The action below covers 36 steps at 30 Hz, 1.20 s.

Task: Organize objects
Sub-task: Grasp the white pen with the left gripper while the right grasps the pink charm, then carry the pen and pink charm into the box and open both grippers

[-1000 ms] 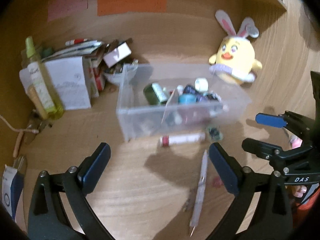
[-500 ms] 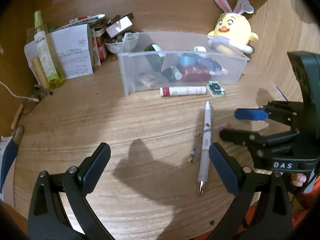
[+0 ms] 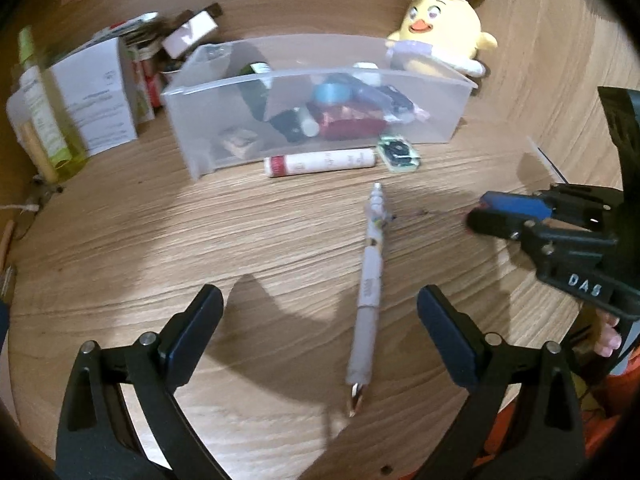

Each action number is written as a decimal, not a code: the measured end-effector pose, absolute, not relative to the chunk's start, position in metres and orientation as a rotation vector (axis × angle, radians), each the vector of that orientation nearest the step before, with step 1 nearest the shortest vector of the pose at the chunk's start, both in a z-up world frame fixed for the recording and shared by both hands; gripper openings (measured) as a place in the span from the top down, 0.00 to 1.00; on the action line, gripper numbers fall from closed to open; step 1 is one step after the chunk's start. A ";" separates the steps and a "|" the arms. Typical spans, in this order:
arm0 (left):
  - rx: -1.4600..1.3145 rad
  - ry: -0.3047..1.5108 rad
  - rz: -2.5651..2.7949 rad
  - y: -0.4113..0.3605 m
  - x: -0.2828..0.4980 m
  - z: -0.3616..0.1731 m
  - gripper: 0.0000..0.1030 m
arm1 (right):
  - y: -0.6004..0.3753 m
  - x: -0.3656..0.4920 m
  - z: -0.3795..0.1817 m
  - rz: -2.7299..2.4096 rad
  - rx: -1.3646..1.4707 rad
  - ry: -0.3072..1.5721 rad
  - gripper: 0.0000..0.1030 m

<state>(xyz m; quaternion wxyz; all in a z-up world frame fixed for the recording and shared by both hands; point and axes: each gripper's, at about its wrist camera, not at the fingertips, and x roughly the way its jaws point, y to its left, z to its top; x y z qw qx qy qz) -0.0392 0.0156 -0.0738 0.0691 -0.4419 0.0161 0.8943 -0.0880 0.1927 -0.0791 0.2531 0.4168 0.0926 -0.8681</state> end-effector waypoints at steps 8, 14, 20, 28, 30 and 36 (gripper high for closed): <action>-1.342 0.123 2.643 0.031 -0.059 -0.075 0.47 | 0.220 -0.083 -0.080 -2.370 1.144 0.190 0.79; -1.295 0.147 2.620 0.039 -0.060 -0.073 0.79 | 0.220 -0.082 -0.083 -2.372 1.132 0.188 0.78; -1.280 0.088 2.607 0.036 -0.061 -0.072 0.88 | 0.221 -0.081 -0.081 -2.385 1.123 0.155 0.81; -1.200 -0.057 2.695 0.012 -0.042 -0.047 0.88 | 0.216 -0.080 -0.057 -2.407 1.038 0.103 0.82; -1.160 -0.059 2.722 0.011 -0.038 -0.037 0.88 | 0.214 -0.081 -0.050 -2.411 1.010 0.086 0.82; -1.027 -0.116 2.790 0.003 -0.034 -0.003 0.88 | 0.206 -0.085 -0.020 -2.433 0.902 0.050 0.82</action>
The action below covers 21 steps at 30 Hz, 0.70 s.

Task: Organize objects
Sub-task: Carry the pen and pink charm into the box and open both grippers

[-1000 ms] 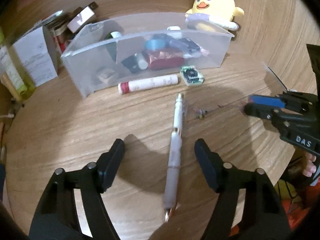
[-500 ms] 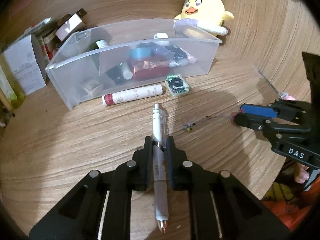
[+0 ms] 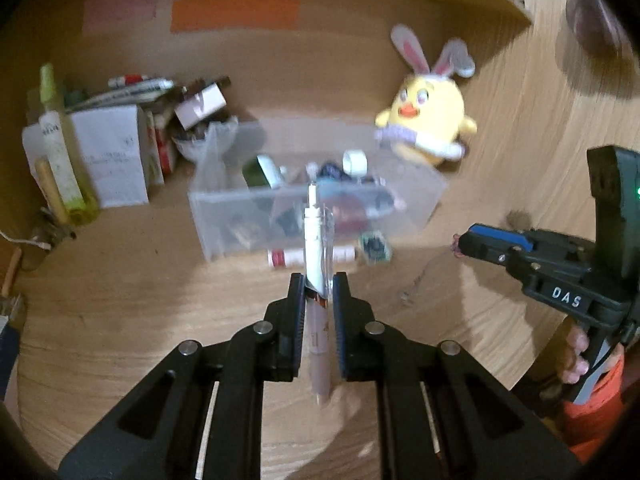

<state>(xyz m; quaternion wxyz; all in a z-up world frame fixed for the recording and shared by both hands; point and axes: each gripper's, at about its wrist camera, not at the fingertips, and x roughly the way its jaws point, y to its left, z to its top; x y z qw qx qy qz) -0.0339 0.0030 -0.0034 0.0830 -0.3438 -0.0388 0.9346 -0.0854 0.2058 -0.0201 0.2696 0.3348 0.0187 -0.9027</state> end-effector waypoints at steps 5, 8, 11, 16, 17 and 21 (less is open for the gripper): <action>-0.930 -0.170 2.825 -0.002 -0.042 0.019 0.88 | 0.202 -0.091 0.005 -2.464 0.820 0.041 0.82; -0.873 -0.171 2.846 -0.002 -0.049 0.034 0.88 | 0.200 -0.099 0.023 -2.480 0.772 0.029 0.82; -0.819 -0.166 2.869 -0.001 -0.058 0.050 0.88 | 0.198 -0.109 0.040 -2.502 0.725 0.029 0.82; -0.793 -0.189 2.908 -0.001 -0.078 0.067 0.88 | 0.193 -0.125 0.064 -2.516 0.658 -0.002 0.82; -0.787 -0.196 2.918 -0.001 -0.083 0.070 0.88 | 0.192 -0.128 0.067 -2.517 0.647 -0.010 0.82; -0.774 -0.221 2.925 -0.002 -0.104 0.081 0.88 | 0.185 -0.143 0.074 -2.525 0.640 -0.009 0.82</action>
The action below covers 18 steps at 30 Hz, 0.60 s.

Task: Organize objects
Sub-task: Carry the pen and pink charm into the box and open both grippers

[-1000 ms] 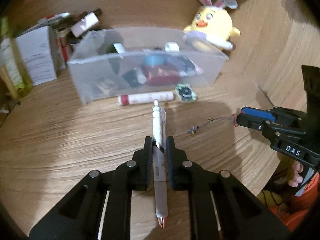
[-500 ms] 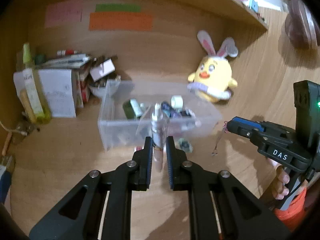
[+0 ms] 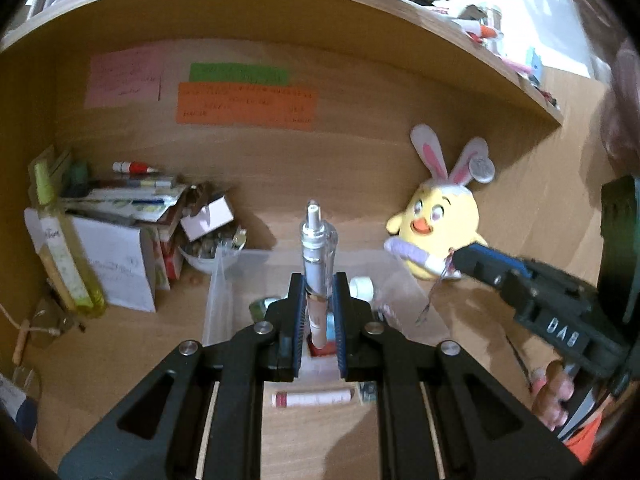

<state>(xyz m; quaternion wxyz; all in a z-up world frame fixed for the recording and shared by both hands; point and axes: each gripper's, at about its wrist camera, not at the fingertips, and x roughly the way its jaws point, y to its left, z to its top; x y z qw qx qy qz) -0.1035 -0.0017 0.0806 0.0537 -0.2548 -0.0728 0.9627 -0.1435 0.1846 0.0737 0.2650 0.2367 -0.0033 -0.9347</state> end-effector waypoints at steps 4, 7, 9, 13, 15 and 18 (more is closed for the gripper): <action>-0.811 -0.245 2.894 0.000 -0.129 0.079 0.88 | 0.176 -0.166 0.064 -2.497 0.709 0.005 0.82; -0.883 -0.256 2.848 0.003 -0.146 0.067 0.88 | 0.172 -0.179 0.049 -2.467 0.774 0.022 0.82; -0.949 -0.269 2.803 0.004 -0.159 0.054 0.88 | 0.171 -0.187 0.039 -2.454 0.814 0.041 0.81; -1.059 -0.343 2.730 0.002 -0.180 0.031 0.88 | 0.169 -0.205 0.019 -2.425 0.902 0.054 0.82; -1.085 -0.364 2.719 0.000 -0.186 0.025 0.88 | 0.168 -0.212 0.012 -2.431 0.931 0.075 0.82; -1.124 -0.407 2.705 -0.006 -0.195 0.019 0.88 | 0.163 -0.222 0.002 -2.436 0.973 0.110 0.81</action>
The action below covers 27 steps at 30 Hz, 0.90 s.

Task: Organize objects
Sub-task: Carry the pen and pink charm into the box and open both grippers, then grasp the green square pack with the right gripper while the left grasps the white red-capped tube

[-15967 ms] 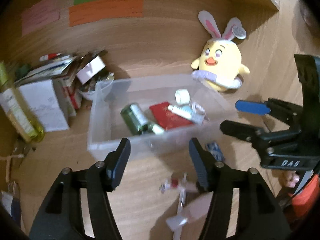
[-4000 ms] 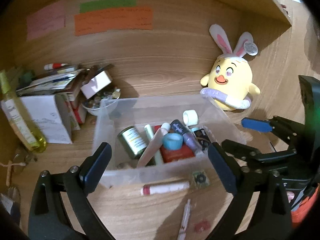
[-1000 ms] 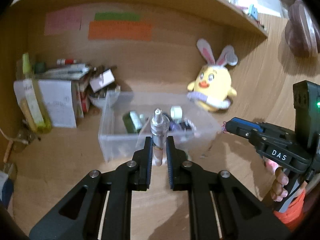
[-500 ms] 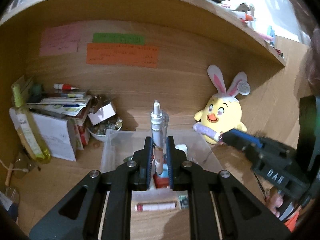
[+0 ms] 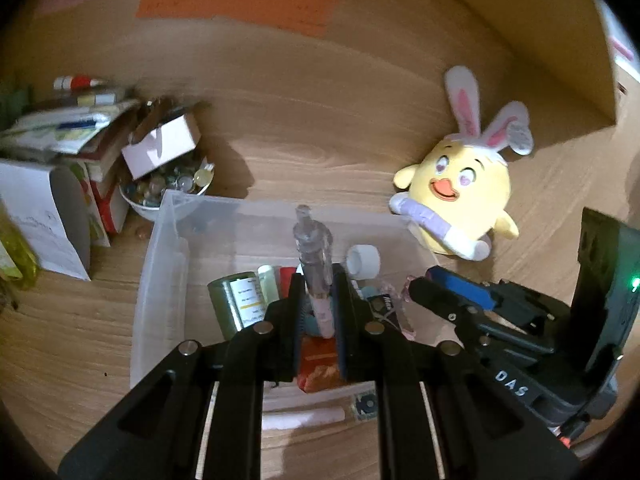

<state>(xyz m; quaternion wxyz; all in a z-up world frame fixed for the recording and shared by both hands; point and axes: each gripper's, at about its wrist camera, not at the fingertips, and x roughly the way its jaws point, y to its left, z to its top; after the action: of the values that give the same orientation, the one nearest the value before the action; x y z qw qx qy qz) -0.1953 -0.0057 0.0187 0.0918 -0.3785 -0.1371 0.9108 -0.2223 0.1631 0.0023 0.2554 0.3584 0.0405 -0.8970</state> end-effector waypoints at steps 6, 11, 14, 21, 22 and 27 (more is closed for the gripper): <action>-1.211 -0.429 2.706 -0.015 -0.210 -0.001 0.88 | 0.154 -0.240 -0.019 -2.433 1.062 0.169 0.81; -1.274 -0.448 2.693 -0.023 -0.215 -0.019 0.88 | 0.152 -0.244 -0.032 -2.417 1.101 0.197 0.81; -1.275 -0.433 2.692 -0.023 -0.213 -0.020 0.88 | 0.150 -0.241 -0.031 -2.409 1.091 0.208 0.81; -1.180 -0.320 2.779 -0.015 -0.190 -0.001 0.67 | 0.154 -0.230 -0.017 -2.410 1.064 0.203 0.73; -1.156 -0.302 2.798 -0.014 -0.184 0.004 0.64 | 0.155 -0.226 -0.014 -2.414 1.052 0.204 0.70; -1.078 -0.265 2.834 -0.010 -0.165 0.021 0.45 | 0.159 -0.207 0.002 -2.447 0.979 0.230 0.50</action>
<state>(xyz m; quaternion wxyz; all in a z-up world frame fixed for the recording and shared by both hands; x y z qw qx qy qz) -0.1649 -0.0098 0.0211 0.0490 -0.3539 -0.0868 0.9300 -0.2066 0.1590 0.0024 0.2454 0.3588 0.0843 -0.8966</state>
